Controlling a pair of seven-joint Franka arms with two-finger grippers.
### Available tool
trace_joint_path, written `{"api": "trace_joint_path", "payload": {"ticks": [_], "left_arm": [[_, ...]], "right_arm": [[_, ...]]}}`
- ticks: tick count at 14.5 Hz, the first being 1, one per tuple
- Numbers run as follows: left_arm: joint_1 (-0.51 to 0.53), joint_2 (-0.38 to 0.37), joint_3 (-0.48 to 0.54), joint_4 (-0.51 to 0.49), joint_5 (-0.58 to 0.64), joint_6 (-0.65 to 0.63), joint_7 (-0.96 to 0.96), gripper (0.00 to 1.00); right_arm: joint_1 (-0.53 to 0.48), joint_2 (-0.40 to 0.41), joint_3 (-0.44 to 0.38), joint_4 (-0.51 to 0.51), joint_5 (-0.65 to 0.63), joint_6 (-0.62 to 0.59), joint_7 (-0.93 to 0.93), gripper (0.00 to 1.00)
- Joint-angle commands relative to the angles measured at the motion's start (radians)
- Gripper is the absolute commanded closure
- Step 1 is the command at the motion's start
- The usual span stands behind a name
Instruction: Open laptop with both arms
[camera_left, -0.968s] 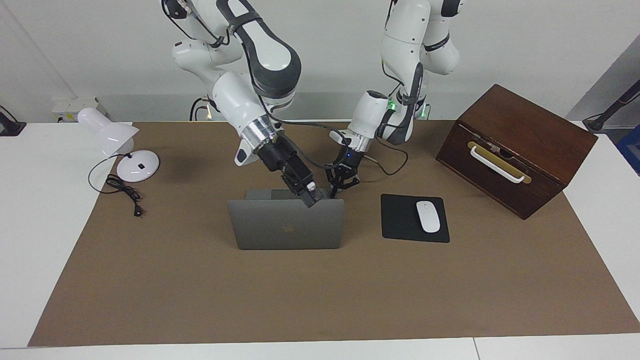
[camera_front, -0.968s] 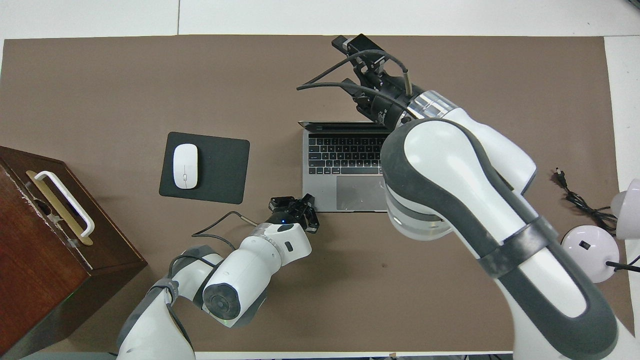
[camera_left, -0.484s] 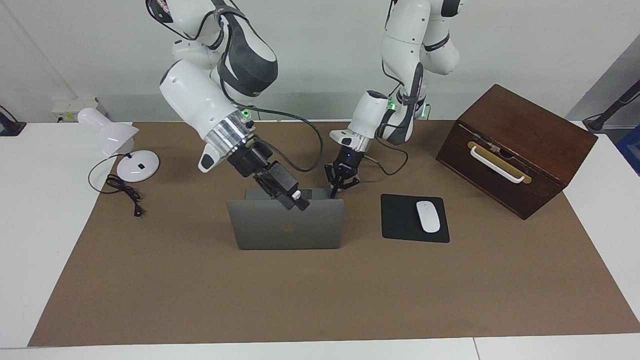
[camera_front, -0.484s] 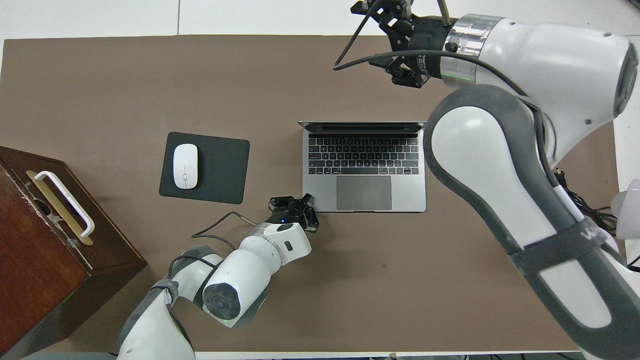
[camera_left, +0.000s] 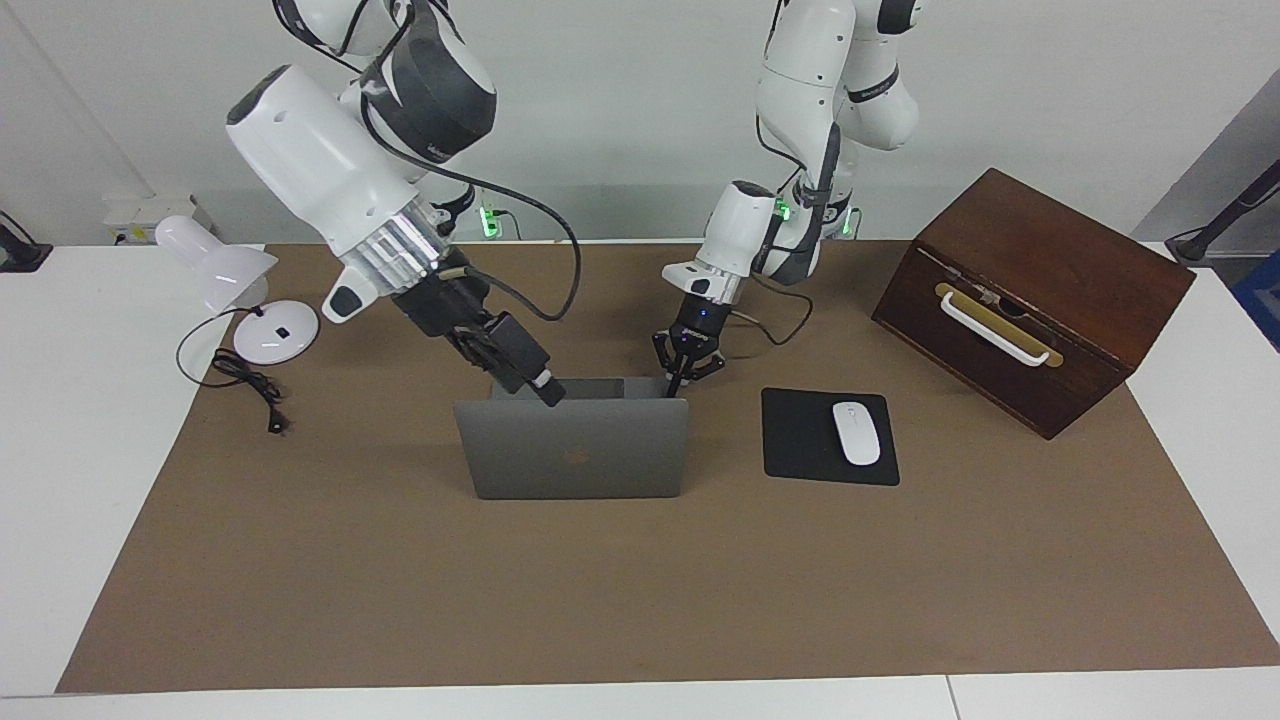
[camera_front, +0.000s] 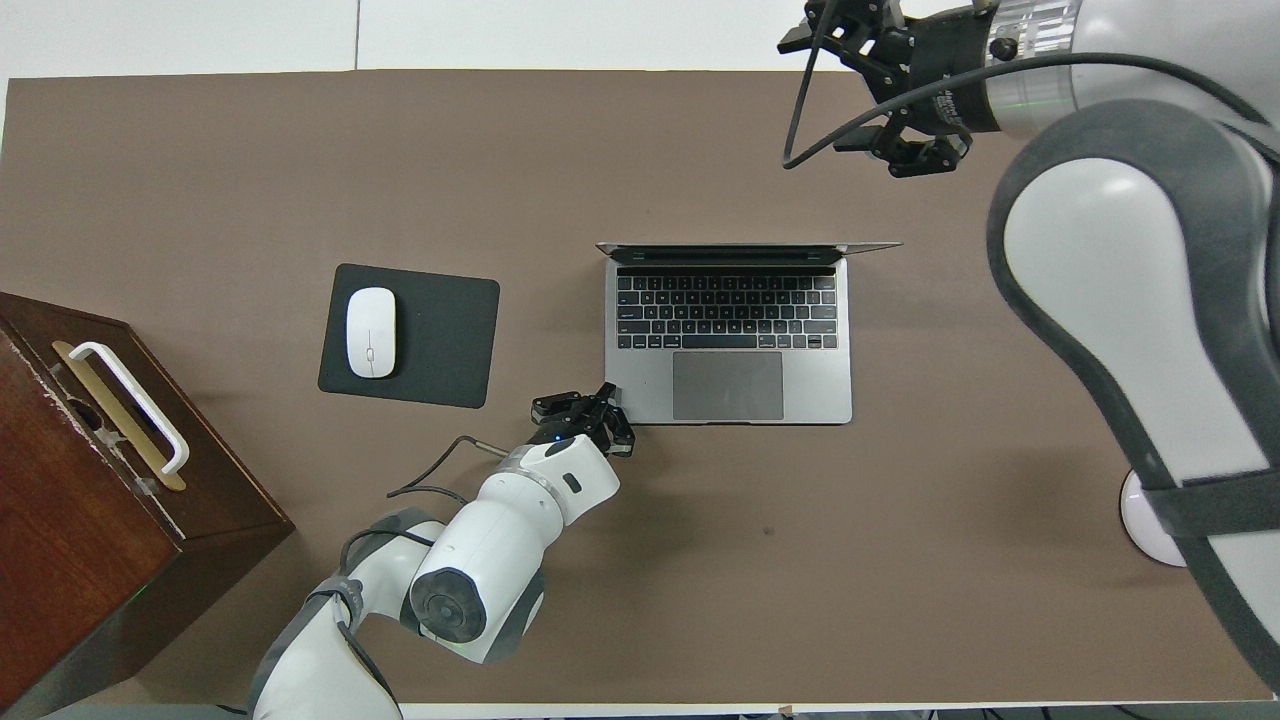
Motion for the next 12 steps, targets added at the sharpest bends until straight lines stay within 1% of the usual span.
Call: {"api": "trace_joint_path", "payload": {"ticks": [1,4,7,12], "left_arm": [[-0.063,0.056,0.017,0.034,-0.092,0.006,0.001,1.00],[-0.085,0.054,0.017,0.047,-0.132,0.006,0.001,1.00],[-0.100,0.039,0.015,0.054,-0.186,0.006,-0.004,1.00],[-0.105,0.028,0.022,0.062,-0.195,-0.003,0.004,1.00]], "right_arm": [[-0.023,0.011,0.008,0.086,-0.096,-0.159,-0.038,0.00],[-0.067,-0.033,0.009,0.085,-0.167,-0.271,-0.197,0.00],[-0.099,-0.079,0.009,0.078,-0.259,-0.352,-0.433,0.00],[-0.147,-0.105,0.009,0.069,-0.378,-0.452,-0.631,0.00]]}}
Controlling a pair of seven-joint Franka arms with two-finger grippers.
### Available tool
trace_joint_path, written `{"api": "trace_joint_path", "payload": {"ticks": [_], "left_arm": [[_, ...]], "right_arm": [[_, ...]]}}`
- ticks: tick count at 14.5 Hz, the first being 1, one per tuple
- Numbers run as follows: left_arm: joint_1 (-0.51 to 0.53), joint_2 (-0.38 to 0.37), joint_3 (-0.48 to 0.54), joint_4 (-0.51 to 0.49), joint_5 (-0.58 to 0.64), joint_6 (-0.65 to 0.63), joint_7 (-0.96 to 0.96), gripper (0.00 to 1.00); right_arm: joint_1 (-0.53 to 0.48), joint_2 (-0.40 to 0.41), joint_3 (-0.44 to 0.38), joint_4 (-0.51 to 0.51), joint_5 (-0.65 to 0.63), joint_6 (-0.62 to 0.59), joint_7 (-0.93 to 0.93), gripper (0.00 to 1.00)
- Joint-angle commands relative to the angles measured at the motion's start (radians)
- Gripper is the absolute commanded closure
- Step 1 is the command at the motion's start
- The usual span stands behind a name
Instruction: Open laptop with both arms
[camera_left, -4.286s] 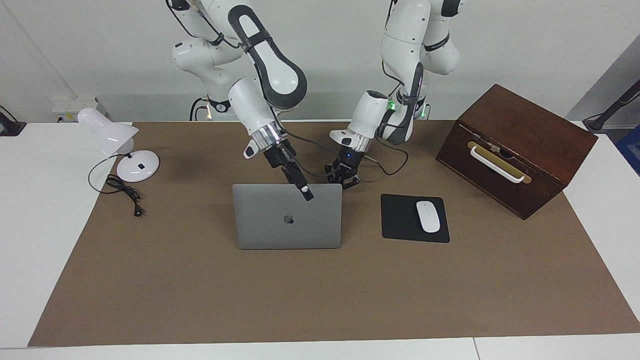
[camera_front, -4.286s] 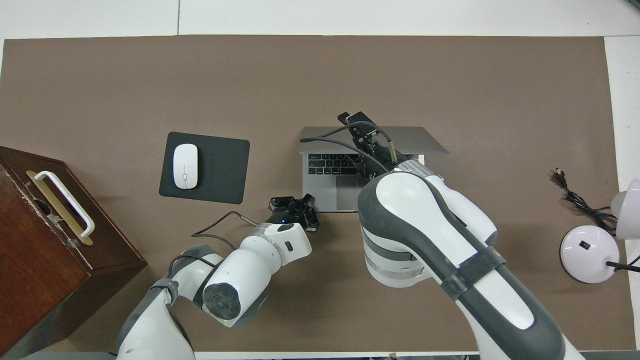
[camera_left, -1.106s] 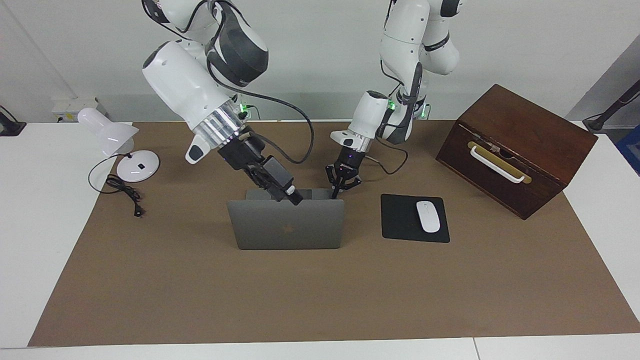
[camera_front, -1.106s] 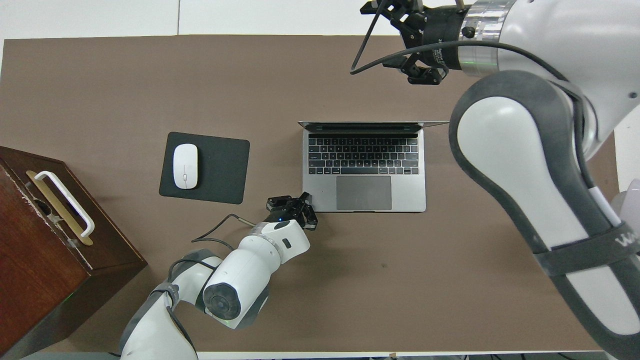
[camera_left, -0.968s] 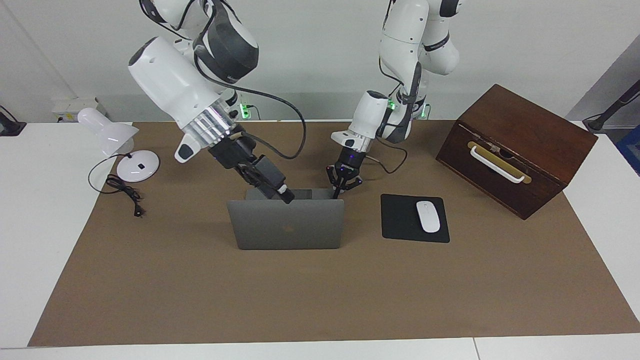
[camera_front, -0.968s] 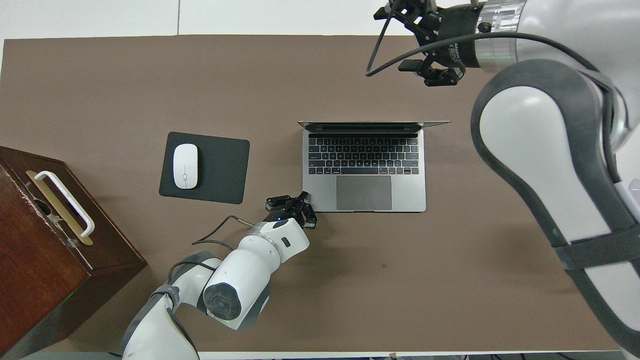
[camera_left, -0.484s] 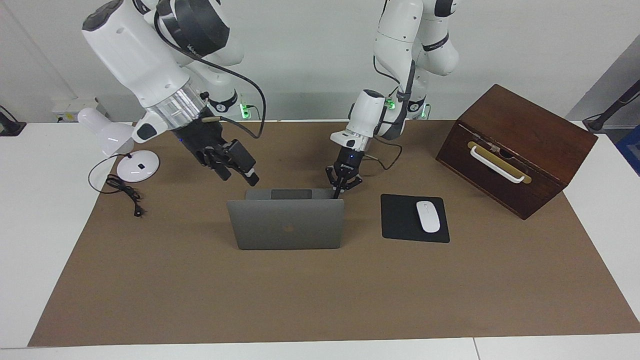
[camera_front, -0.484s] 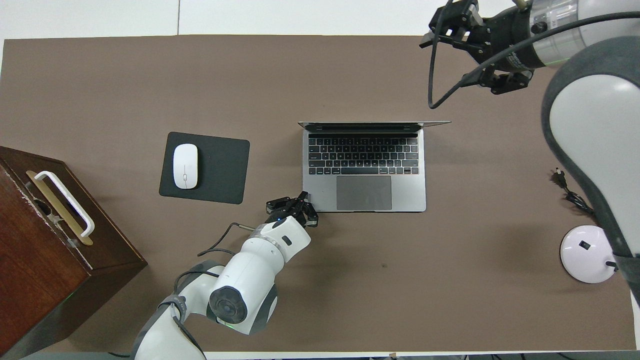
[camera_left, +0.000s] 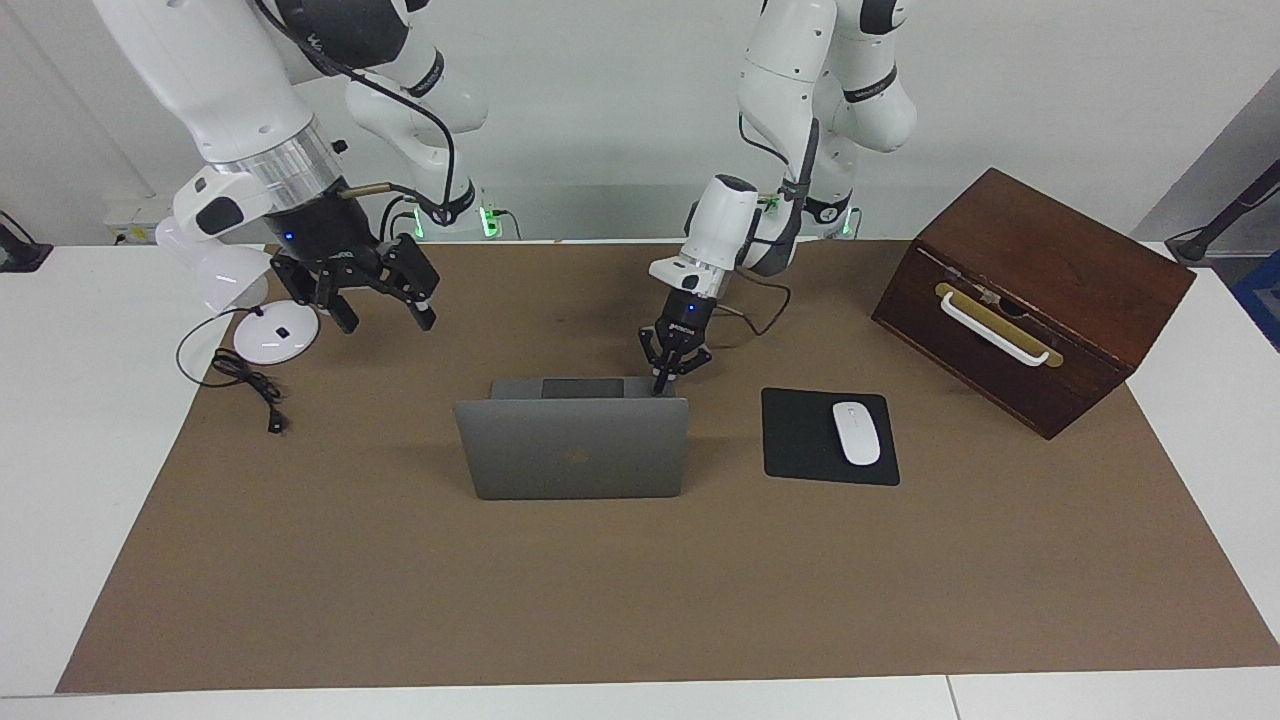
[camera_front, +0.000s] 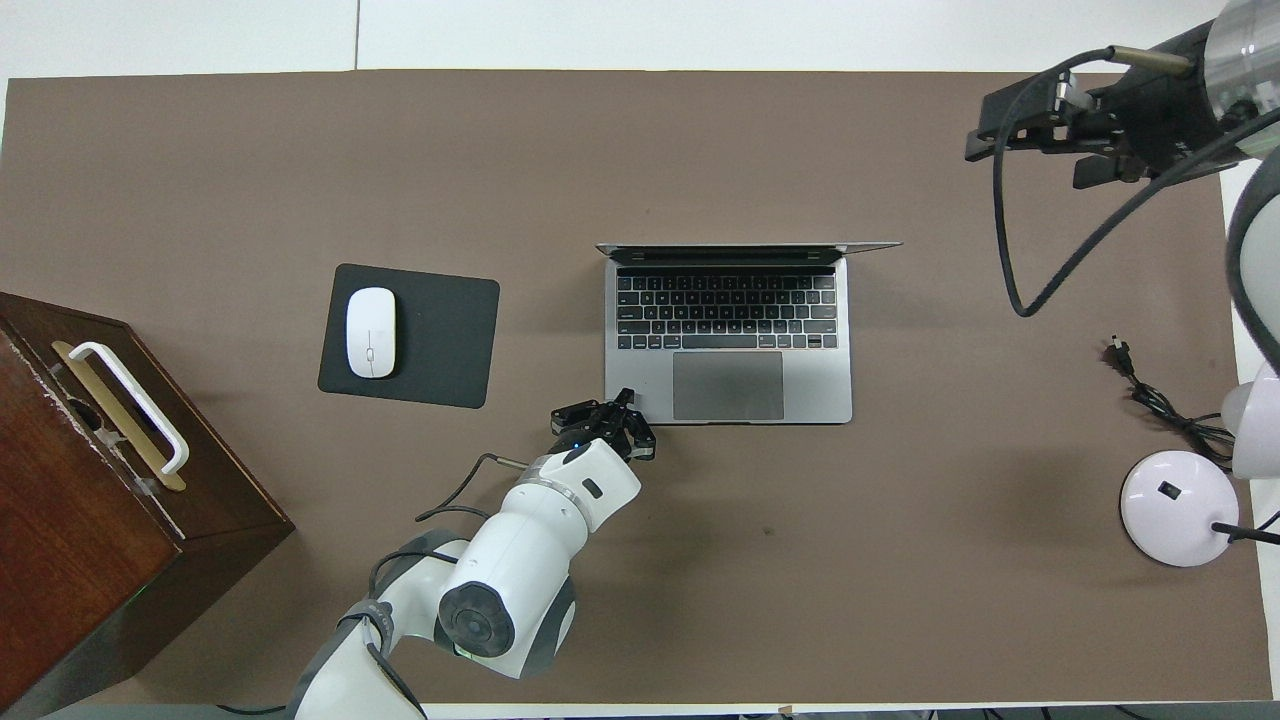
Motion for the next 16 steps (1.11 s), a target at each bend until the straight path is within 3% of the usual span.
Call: {"api": "trace_joint_path", "payload": {"ticks": [1,5,10,16], "left_arm": [[-0.015,0.009,0.014,0.022,-0.028,-0.009,0.007,1.00],[0.008,-0.077,0.020,0.045,-0.028,-0.192,0.013,1.00],[0.047,-0.112,0.021,0.065,-0.027,-0.278,0.060,1.00],[0.122,-0.189,0.022,0.138,-0.016,-0.537,0.106,1.00]], "right_arm": [[-0.043,-0.024,0.012,-0.027,-0.064,-0.038,-0.120,0.00],[-0.097,-0.068,0.012,-0.125,-0.073,-0.014,-0.212,0.00],[-0.105,-0.131,0.012,-0.269,-0.071,0.086,-0.211,0.00],[-0.138,-0.211,0.010,-0.439,-0.073,0.184,-0.206,0.00]]}}
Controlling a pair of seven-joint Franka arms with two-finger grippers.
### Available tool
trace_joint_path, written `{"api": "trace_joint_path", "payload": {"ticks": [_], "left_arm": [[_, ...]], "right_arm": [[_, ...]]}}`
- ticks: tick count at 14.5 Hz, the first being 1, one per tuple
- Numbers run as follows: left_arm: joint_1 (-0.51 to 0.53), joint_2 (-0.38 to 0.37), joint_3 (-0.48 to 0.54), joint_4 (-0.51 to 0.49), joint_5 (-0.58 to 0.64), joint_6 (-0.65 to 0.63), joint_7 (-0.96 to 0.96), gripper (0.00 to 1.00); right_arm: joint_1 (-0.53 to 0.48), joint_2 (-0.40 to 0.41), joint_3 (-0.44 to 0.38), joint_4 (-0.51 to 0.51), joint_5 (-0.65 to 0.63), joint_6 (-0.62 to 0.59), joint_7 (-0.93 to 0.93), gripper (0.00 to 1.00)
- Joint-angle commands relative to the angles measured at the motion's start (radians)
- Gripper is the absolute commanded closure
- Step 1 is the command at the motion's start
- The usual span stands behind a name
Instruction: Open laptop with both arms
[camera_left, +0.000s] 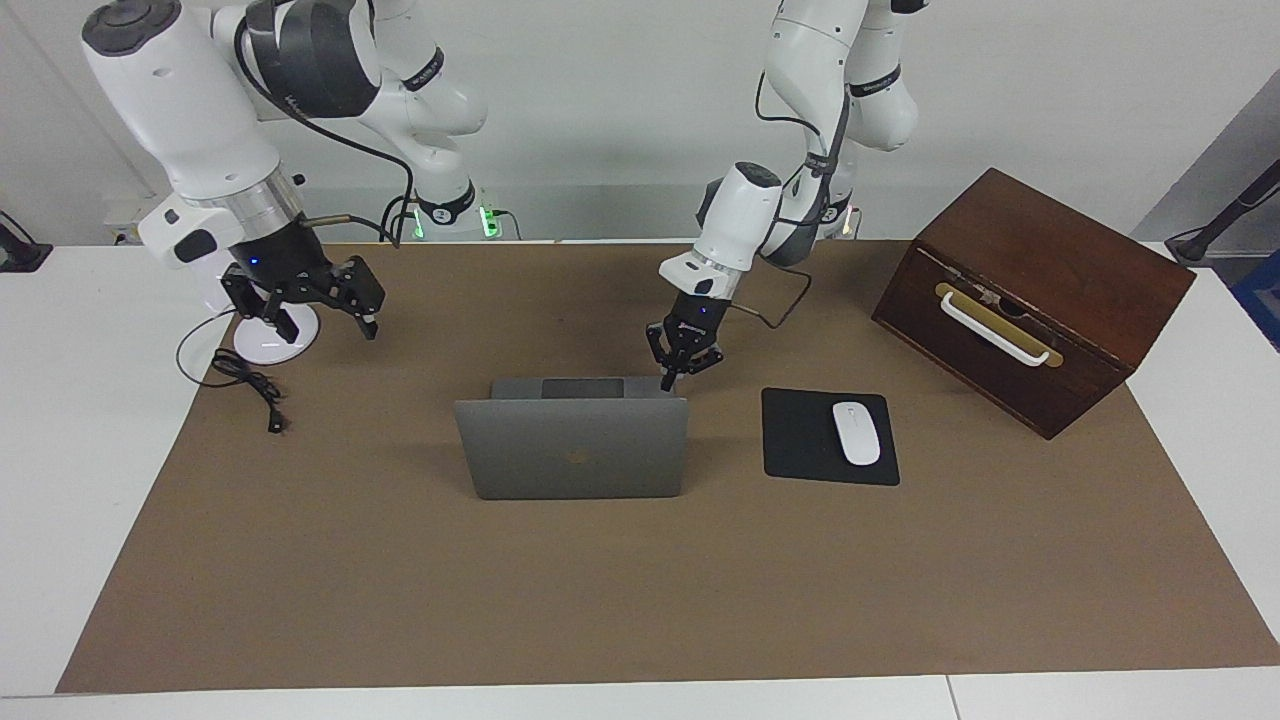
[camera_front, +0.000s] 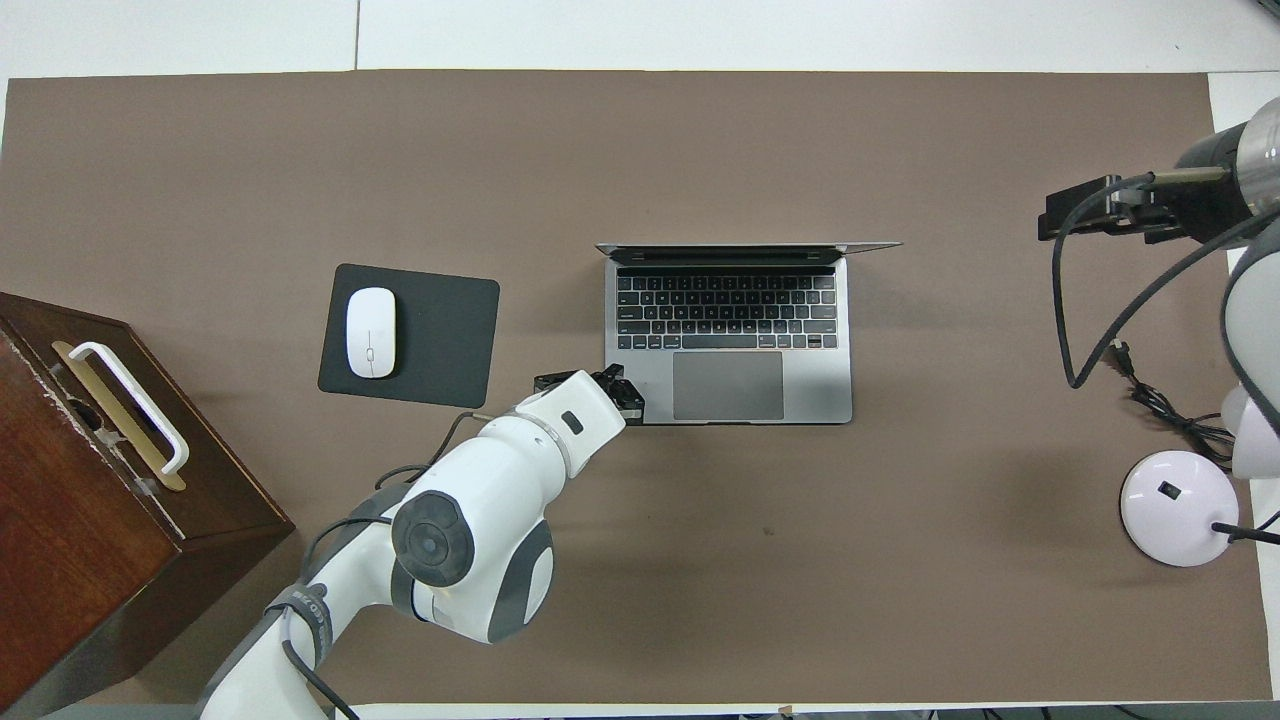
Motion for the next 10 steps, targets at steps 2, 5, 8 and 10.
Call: {"api": "trace_joint_path", "payload": {"ticks": [2,5,8,10], "left_arm": [[0.050,-0.058,-0.004,0.041,-0.004,-0.164,0.042,1.00],[0.116,-0.080,-0.006,0.137,0.084,-0.390,0.045,1.00],[0.173,-0.078,-0.007,0.274,0.154,-0.625,0.047,1.00],[0.191,-0.080,-0.007,0.303,0.187,-0.682,0.053,1.00]], "right_arm": [[-0.058,-0.063,0.007,-0.098,-0.033,0.037,-0.021,0.00],[-0.092,-0.065,0.007,-0.101,-0.047,0.027,-0.050,0.00],[-0.116,-0.068,0.007,-0.101,-0.071,0.021,-0.069,0.00],[-0.118,-0.073,0.007,-0.106,-0.072,0.019,-0.069,0.00]]}}
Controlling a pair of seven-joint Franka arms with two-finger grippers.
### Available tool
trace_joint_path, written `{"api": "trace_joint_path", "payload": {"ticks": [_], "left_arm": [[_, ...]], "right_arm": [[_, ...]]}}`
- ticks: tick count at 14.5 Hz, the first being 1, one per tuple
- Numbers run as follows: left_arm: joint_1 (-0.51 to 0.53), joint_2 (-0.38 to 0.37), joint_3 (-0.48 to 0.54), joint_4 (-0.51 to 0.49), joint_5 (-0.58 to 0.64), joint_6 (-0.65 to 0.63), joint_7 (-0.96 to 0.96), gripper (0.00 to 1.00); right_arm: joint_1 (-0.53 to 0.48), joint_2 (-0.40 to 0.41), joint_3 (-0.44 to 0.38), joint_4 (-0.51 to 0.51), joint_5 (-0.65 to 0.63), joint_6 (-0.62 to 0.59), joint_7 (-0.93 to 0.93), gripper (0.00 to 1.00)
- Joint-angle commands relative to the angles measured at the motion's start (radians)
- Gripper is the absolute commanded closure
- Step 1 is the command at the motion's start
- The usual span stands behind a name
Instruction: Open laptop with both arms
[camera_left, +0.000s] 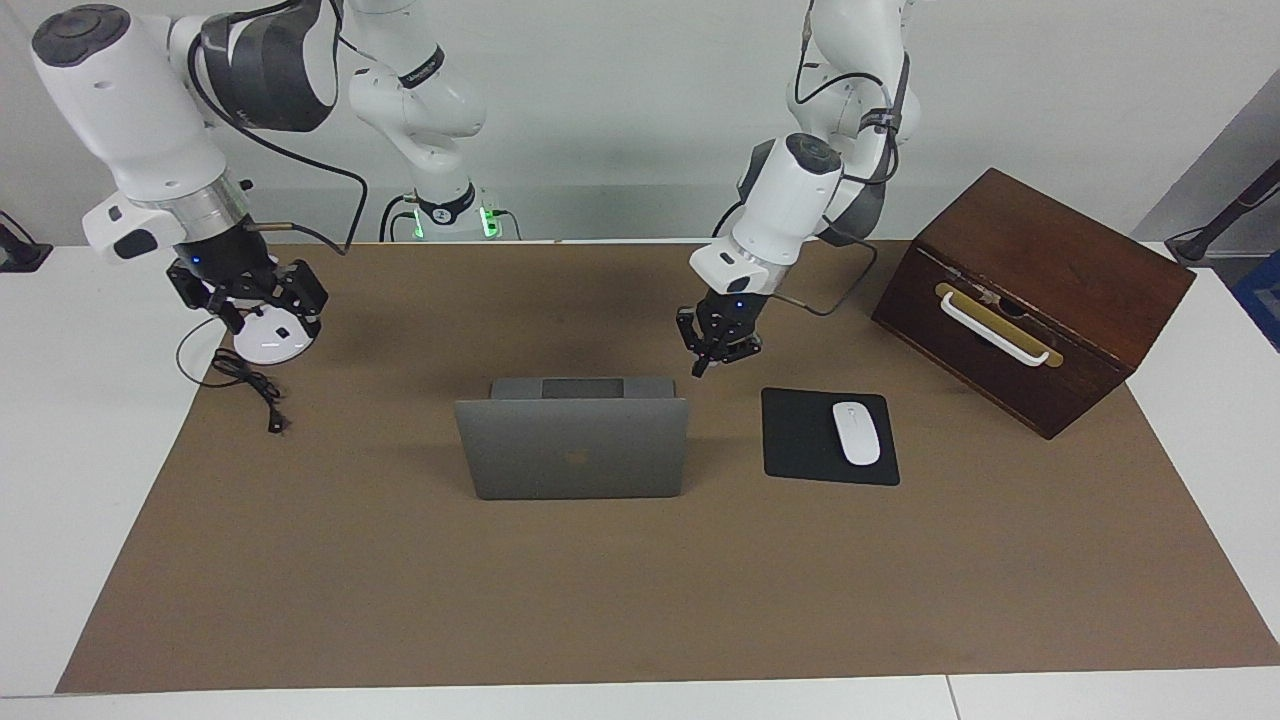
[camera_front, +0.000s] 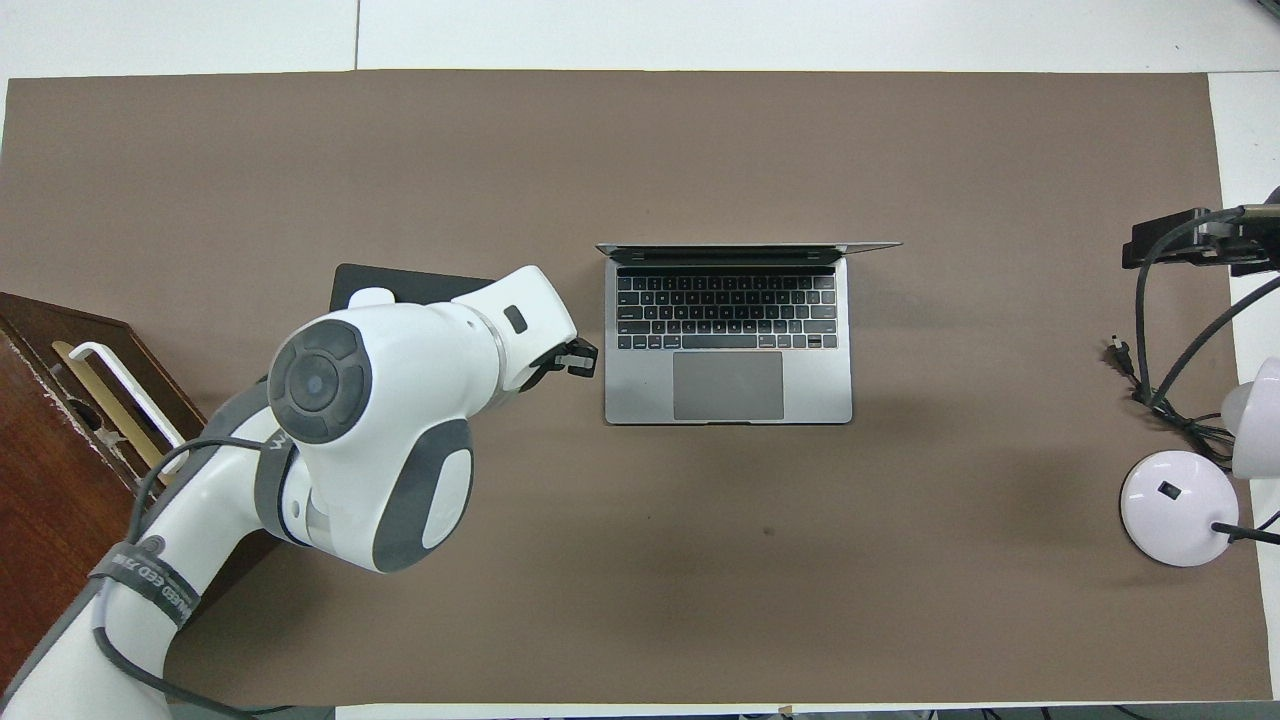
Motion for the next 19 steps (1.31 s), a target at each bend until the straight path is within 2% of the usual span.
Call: {"api": "trace_joint_path", "payload": {"ticks": [1,6,10,15,16,17,19], "left_arm": [[0.026,0.001,-0.008,0.054,0.062,-0.116,0.023,1.00],[0.092,0.002,-0.008,0.170,0.102,-0.356,0.123,1.00],[0.133,-0.004,-0.006,0.224,0.158,-0.517,0.209,1.00],[0.213,-0.063,-0.008,0.223,0.188,-0.609,0.275,1.00],[0.231,-0.077,-0.008,0.221,0.193,-0.624,0.276,0.65],[0.244,-0.088,-0.008,0.220,0.193,-0.628,0.279,0.01],[0.285,-0.108,-0.008,0.218,0.193,-0.634,0.283,0.00]], "right_arm": [[-0.015,-0.032,0.012,-0.036,-0.020,0.009,-0.021,0.00],[-0.013,-0.032,0.014,-0.037,-0.020,0.006,-0.023,0.00],[-0.013,-0.032,0.014,-0.037,-0.019,0.008,-0.021,0.00],[-0.012,-0.032,0.015,-0.036,-0.017,0.008,-0.021,0.00],[-0.012,-0.032,0.015,-0.036,-0.017,0.008,-0.020,0.00],[-0.012,-0.032,0.015,-0.036,-0.017,0.009,-0.020,0.00],[-0.012,-0.032,0.015,-0.036,-0.017,0.008,-0.020,0.00]]}}
